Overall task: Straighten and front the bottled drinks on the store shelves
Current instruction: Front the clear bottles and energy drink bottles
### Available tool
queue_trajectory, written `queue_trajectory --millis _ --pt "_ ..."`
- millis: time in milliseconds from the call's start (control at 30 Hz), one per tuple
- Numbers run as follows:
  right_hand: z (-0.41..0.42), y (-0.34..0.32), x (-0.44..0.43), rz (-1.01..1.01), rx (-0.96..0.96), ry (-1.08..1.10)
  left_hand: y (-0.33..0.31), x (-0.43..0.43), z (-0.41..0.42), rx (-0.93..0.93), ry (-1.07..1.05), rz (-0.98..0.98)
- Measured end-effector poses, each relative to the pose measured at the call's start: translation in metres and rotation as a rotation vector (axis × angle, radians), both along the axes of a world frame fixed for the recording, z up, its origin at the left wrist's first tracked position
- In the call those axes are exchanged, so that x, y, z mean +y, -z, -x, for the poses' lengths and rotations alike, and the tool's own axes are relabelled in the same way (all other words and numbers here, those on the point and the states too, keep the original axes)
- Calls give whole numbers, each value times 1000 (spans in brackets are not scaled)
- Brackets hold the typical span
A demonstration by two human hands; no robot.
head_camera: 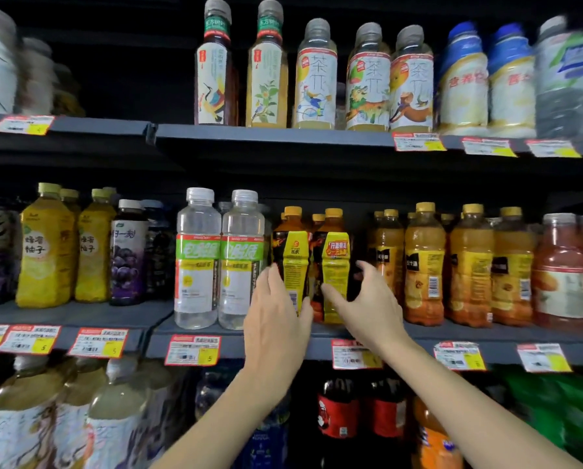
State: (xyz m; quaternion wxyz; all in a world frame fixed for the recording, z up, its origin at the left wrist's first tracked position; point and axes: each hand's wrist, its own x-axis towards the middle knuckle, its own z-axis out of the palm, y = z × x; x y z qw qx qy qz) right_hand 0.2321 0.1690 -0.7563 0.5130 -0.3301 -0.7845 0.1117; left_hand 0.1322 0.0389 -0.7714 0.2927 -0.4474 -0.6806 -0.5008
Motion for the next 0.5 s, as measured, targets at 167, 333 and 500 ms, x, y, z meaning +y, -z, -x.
queue_trajectory --millis 167,333,500 --pt "0 -3 6 83 -150 -90 0 17 -7 -58 -163 123" --pt "-9 -10 8 128 -134 -115 -5 23 -9 -106 -229 123" --pt "-31 -12 15 120 -127 -108 -4 28 -25 -110 -216 96"
